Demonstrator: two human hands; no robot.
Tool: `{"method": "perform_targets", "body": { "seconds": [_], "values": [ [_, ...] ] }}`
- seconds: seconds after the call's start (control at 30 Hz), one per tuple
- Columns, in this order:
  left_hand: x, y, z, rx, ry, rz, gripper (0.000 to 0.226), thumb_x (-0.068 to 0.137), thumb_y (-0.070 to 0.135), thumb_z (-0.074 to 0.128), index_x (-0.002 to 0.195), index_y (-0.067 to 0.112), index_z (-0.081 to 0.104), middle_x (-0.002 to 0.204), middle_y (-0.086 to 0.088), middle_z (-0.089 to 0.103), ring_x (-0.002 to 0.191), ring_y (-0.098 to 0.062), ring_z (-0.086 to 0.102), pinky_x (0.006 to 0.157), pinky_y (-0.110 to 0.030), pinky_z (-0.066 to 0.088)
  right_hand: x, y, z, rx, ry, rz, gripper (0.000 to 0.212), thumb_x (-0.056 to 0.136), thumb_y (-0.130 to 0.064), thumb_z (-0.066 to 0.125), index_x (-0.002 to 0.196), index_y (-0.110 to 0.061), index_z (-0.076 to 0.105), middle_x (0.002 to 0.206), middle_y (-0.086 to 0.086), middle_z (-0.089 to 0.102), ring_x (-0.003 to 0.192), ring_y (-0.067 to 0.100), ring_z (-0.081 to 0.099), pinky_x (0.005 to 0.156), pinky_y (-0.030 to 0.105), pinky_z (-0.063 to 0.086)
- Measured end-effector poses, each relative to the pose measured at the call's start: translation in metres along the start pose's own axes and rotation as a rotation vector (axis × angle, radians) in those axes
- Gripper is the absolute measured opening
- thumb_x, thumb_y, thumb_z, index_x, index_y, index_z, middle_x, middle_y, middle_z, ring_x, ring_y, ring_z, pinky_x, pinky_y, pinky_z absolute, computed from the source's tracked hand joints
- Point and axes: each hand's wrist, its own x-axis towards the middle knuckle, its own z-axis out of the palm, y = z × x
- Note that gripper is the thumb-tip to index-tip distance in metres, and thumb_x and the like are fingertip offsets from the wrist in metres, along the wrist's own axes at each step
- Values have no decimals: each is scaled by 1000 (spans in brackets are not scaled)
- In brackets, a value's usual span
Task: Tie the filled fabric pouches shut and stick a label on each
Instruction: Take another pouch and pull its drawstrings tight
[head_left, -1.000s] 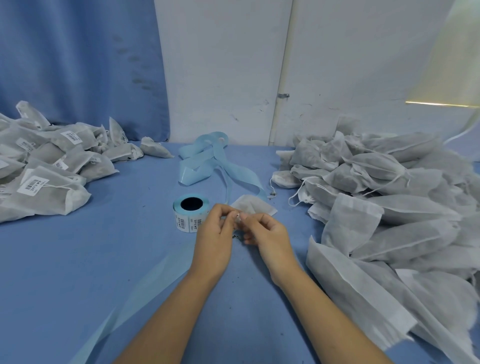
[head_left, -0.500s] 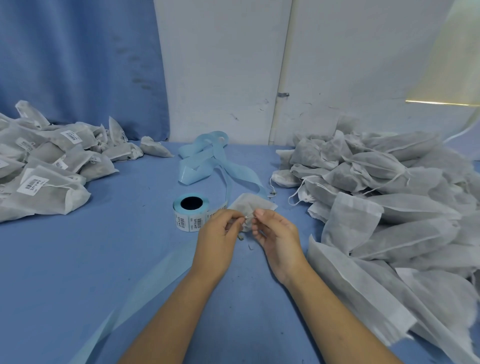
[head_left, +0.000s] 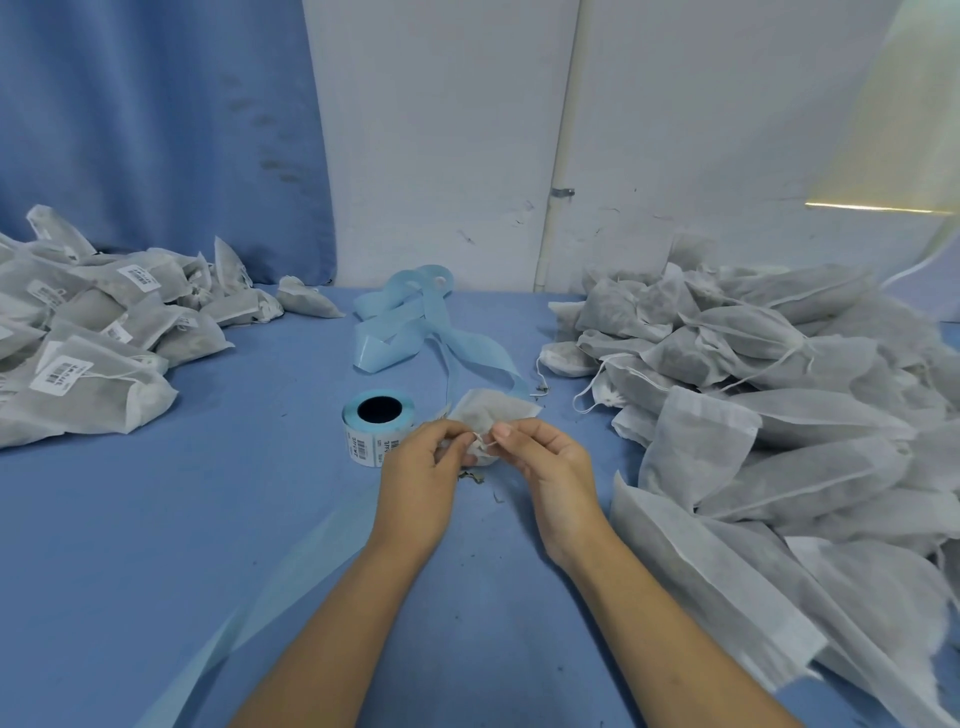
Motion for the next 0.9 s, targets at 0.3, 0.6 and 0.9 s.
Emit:
{"method": "perform_targets", "body": {
  "seconds": [0.3, 0.6, 0.9],
  "values": [
    [0, 0, -1, 88, 0, 65, 21, 90, 10, 58, 102, 26, 65, 98, 19, 63, 86, 9, 56, 72, -4, 40, 0, -5, 3, 151, -2, 6, 9, 69, -18, 66, 70, -9, 66, 70, 4, 67, 68, 12, 63, 68, 18, 52],
    [8, -11, -1, 427, 80, 347, 21, 80, 3, 69, 98, 13, 70, 93, 4, 63, 94, -10, 41, 76, -15, 32, -5, -18, 13, 415, -142, 126, 24, 77, -9, 64, 54, -16, 60, 56, -2, 51, 59, 11, 56, 69, 23, 49],
    [7, 19, 2, -320, 199, 104, 29, 93, -2, 48, 94, 28, 50, 97, 12, 59, 87, 6, 55, 79, -8, 40, -5, -19, 13, 342, -101, 103, 18, 72, -11, 66, 59, -22, 66, 75, 0, 68, 73, 12, 64, 67, 20, 51]
  ]
}}
